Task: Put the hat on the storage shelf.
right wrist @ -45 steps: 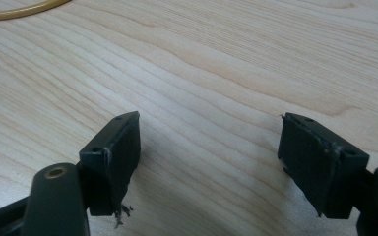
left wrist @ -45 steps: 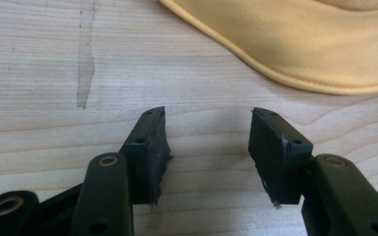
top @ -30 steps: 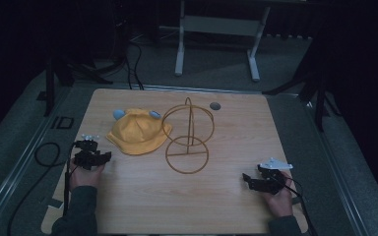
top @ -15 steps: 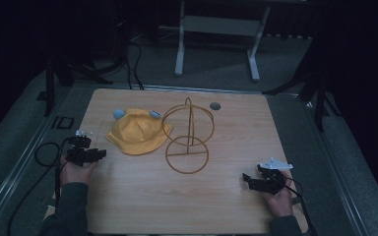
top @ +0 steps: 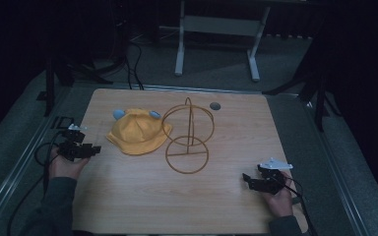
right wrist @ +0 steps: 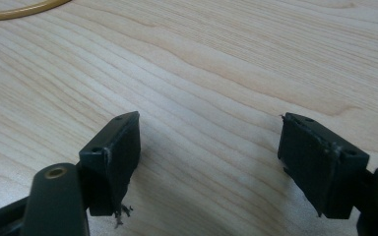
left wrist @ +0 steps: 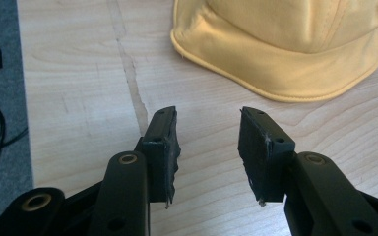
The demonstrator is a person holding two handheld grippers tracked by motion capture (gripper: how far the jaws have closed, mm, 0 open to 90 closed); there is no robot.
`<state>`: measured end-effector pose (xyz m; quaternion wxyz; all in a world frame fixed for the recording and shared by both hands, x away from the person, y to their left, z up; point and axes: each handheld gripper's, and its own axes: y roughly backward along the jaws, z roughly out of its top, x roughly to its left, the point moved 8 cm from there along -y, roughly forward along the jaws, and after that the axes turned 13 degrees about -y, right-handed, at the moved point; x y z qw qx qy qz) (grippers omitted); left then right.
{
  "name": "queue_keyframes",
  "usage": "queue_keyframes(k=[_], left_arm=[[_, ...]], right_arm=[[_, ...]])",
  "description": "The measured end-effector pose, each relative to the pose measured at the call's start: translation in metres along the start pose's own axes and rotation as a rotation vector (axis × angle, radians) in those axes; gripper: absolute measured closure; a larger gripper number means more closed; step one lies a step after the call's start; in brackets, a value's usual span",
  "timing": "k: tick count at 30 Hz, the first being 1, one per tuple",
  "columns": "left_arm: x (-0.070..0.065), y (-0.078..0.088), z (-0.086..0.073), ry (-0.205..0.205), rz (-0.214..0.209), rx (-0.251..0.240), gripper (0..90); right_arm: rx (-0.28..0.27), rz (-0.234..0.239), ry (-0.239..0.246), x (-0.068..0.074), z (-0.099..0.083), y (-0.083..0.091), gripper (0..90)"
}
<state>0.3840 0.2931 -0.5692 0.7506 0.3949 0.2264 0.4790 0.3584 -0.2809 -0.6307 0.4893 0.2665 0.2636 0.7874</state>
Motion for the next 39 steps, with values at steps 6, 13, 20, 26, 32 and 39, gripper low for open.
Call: queue_keyframes(k=[6,13,20,26,32,39], left_arm=[[0.006,0.004,0.007,-0.008,-0.023,-0.032,58.3],[0.006,0.005,0.017,-0.027,-0.048,-0.038,57.7],[0.012,0.007,0.036,-0.087,-0.052,-0.059,56.1],[0.016,0.009,0.05,-0.138,-0.063,-0.075,52.6],[0.018,0.013,0.063,-0.16,-0.079,-0.088,49.5],[0.019,0.011,0.069,-0.199,-0.097,-0.058,46.6]], right_arm=[[0.0,0.0,0.0,0.0,0.0,0.0,23.7],[0.0,0.0,-0.001,0.0,0.0,0.0,23.7],[0.001,0.0,-0.001,0.0,0.0,0.0,23.7],[0.0,0.0,0.0,0.0,0.0,0.0,23.7],[0.0,0.0,0.0,0.0,0.0,0.0,23.7],[0.0,0.0,0.0,0.0,0.0,0.0,23.7]])
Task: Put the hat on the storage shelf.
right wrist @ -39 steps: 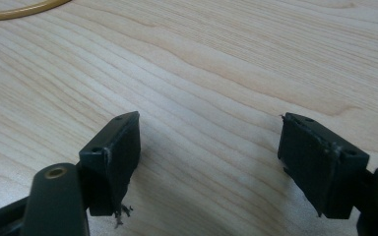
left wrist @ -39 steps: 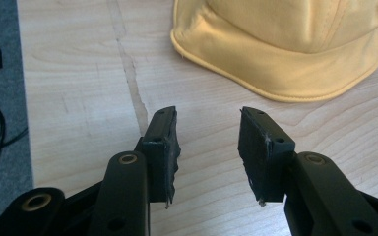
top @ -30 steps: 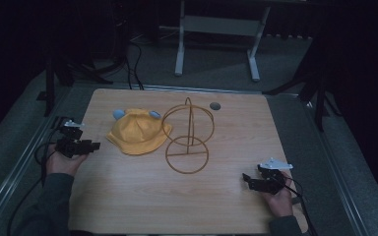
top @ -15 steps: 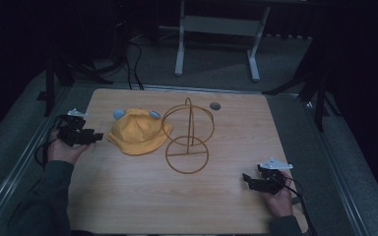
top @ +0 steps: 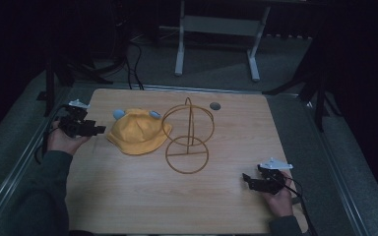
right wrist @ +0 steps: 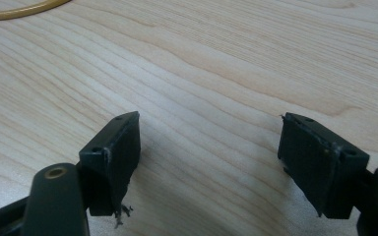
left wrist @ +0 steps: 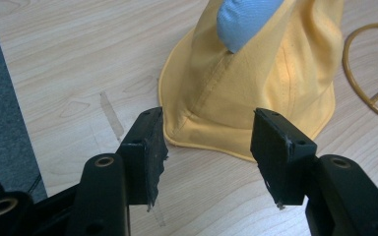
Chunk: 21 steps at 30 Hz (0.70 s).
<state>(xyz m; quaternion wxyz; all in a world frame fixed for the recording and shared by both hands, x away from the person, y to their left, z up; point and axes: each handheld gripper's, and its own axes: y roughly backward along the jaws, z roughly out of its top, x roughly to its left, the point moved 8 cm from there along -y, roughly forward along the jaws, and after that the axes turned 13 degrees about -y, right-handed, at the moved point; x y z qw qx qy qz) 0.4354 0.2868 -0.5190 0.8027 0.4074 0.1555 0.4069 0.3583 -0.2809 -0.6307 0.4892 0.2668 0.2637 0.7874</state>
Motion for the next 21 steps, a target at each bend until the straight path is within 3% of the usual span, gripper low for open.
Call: queue_keyframes(k=[5,17,21], left_arm=[[-0.003,-0.003,0.005,-0.038,-0.017,0.024,44.5],[-0.006,-0.002,0.026,-0.086,-0.015,0.022,38.6],[-0.008,-0.001,0.036,-0.107,-0.037,0.017,36.9]], right_arm=[[0.0,0.0,-0.001,0.0,0.0,0.0,23.7],[0.001,0.001,0.001,0.0,0.0,0.0,23.4],[0.001,0.002,0.001,0.0,0.0,0.0,23.3]])
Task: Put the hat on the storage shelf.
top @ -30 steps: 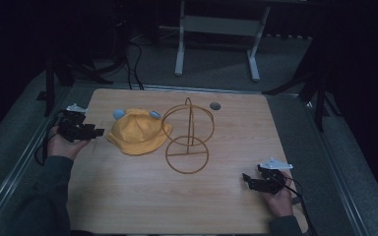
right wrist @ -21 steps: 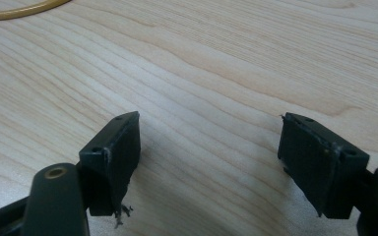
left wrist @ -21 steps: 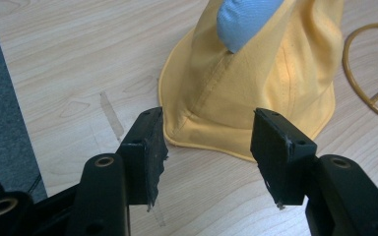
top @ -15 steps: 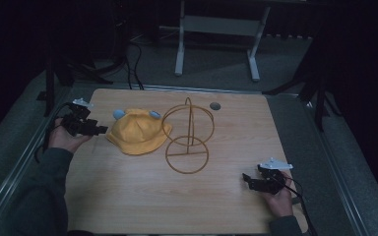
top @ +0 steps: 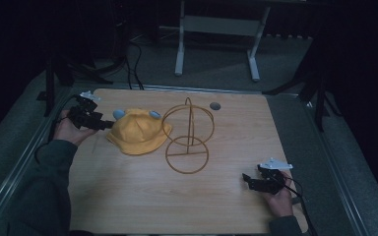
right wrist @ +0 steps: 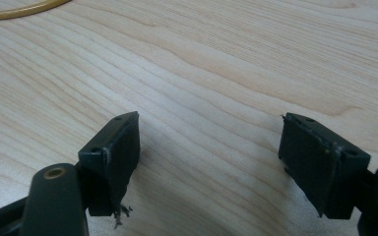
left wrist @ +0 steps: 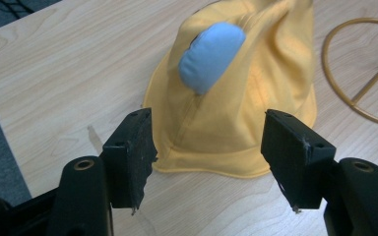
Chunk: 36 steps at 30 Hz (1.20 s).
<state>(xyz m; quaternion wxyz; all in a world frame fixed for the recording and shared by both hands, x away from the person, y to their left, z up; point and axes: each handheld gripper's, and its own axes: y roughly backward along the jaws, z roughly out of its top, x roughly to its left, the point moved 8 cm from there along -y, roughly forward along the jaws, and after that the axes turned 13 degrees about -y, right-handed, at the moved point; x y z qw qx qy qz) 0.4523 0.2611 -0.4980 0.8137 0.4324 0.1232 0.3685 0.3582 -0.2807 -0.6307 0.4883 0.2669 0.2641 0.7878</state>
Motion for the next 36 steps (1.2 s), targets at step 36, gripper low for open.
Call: queue_keyframes(k=[36], left_arm=[[-0.004,-0.01,0.046,-0.075,0.004,0.032,22.1]], right_arm=[[0.001,0.002,0.002,0.0,0.0,0.0,23.0]])
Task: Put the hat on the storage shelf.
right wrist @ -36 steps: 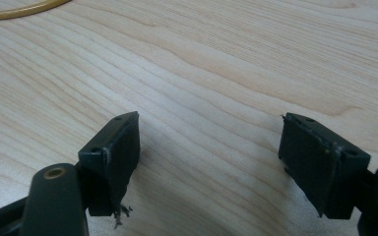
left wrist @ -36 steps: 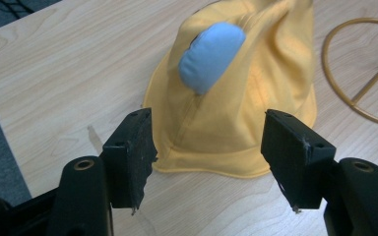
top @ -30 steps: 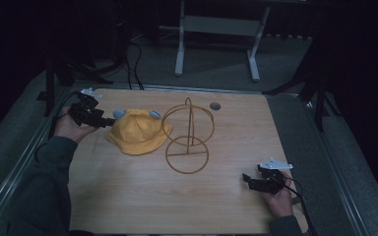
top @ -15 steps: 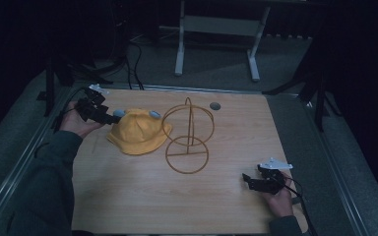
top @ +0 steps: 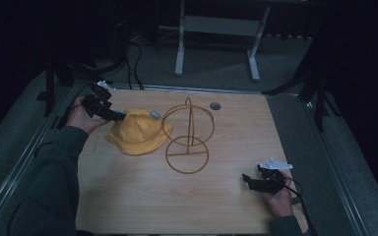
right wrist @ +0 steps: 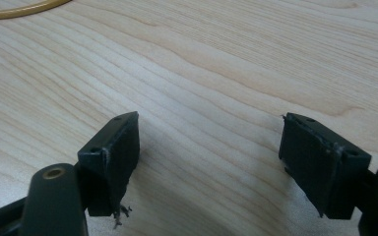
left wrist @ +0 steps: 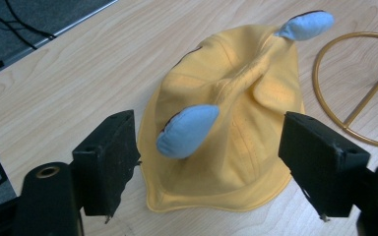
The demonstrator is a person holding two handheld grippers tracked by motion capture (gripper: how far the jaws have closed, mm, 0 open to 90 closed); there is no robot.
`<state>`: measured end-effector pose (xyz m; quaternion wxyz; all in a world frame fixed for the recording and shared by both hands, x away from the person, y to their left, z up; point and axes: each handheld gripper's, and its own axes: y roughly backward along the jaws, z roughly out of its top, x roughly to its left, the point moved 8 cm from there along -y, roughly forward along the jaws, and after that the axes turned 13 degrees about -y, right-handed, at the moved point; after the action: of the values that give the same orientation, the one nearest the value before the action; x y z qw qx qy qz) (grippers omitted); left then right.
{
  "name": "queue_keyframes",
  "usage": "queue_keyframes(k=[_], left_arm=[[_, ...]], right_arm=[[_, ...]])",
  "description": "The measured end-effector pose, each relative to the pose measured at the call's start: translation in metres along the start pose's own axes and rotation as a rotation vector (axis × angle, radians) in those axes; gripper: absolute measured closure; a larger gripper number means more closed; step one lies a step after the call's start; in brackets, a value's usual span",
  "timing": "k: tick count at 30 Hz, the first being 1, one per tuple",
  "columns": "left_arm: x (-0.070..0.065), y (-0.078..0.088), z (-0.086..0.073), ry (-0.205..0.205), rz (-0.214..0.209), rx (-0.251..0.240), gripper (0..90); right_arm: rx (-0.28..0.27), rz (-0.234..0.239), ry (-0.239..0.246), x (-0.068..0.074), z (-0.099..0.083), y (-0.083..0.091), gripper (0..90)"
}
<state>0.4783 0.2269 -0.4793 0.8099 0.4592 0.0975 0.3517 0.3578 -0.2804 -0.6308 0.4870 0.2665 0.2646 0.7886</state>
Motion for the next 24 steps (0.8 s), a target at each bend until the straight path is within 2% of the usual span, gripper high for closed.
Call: queue_keyframes(k=[10,24], left_arm=[[-0.004,-0.006,0.012,-0.024,-0.003,0.001,21.2],[-0.013,-0.017,0.033,-0.096,-0.023,0.043,26.0]], right_arm=[[0.001,0.002,0.0,0.001,0.0,0.0,23.0],[0.001,0.004,0.003,0.001,-0.001,0.0,23.0]])
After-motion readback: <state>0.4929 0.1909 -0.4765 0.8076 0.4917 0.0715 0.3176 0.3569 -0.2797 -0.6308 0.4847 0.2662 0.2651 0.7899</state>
